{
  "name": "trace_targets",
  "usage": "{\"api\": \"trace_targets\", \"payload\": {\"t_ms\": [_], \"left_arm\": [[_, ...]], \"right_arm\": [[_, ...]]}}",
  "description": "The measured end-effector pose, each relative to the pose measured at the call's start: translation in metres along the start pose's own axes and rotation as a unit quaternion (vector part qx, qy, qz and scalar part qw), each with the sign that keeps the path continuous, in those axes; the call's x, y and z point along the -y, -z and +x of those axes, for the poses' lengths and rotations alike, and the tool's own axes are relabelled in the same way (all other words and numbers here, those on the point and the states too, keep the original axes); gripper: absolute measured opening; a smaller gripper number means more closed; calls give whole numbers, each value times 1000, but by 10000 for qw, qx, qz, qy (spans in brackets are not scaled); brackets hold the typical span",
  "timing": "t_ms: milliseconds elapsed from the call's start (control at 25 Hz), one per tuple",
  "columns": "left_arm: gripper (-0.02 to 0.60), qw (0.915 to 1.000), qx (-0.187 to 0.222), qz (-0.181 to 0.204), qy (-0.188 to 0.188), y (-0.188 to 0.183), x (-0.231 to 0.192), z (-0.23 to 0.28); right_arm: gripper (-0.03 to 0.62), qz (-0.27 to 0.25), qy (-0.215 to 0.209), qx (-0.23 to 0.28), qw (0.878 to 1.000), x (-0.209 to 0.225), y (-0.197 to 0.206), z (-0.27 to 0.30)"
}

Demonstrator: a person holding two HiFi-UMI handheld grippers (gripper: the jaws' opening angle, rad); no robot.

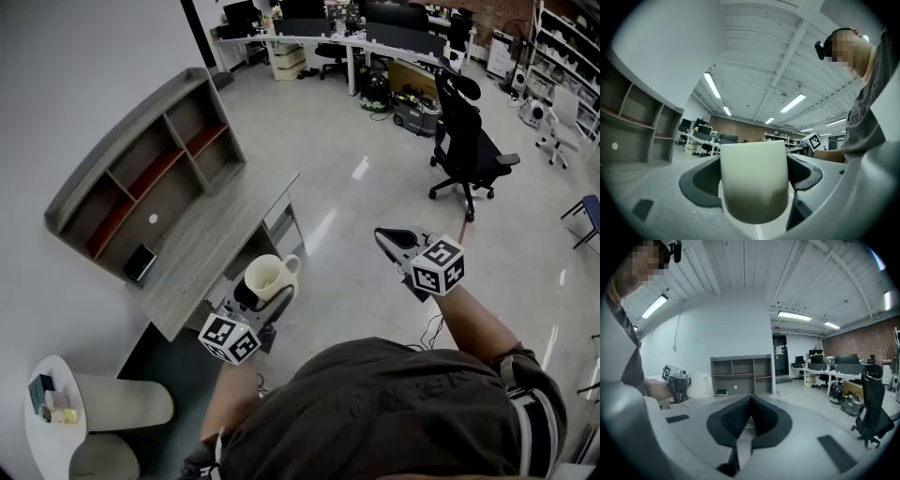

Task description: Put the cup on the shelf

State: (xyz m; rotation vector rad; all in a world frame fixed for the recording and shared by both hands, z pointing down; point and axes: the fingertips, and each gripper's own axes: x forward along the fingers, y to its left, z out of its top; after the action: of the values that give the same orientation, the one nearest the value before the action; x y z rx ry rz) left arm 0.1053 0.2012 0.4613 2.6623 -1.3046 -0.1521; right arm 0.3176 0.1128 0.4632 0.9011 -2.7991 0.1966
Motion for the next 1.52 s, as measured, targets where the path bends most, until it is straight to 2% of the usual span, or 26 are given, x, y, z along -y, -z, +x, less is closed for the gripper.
{"api": "trace_targets", "payload": {"t_ms": [600, 880, 1240, 1520], "left_arm": [[402, 10000, -14, 78, 10, 2, 14, 6], [402, 9999, 32, 129, -59, -1, 39, 27], [402, 9998, 109, 18, -152, 11, 80, 67], [402, 9999, 76, -14, -146, 13, 71, 90]], "right_arm": [[-11, 142, -109, 18, 9998, 3, 1, -13], [-9, 153, -61, 87, 9998, 28, -4, -39], [-9, 119, -160, 65, 9998, 68, 4, -76], [-9, 117, -226, 78, 9996, 87, 2, -66]]}}
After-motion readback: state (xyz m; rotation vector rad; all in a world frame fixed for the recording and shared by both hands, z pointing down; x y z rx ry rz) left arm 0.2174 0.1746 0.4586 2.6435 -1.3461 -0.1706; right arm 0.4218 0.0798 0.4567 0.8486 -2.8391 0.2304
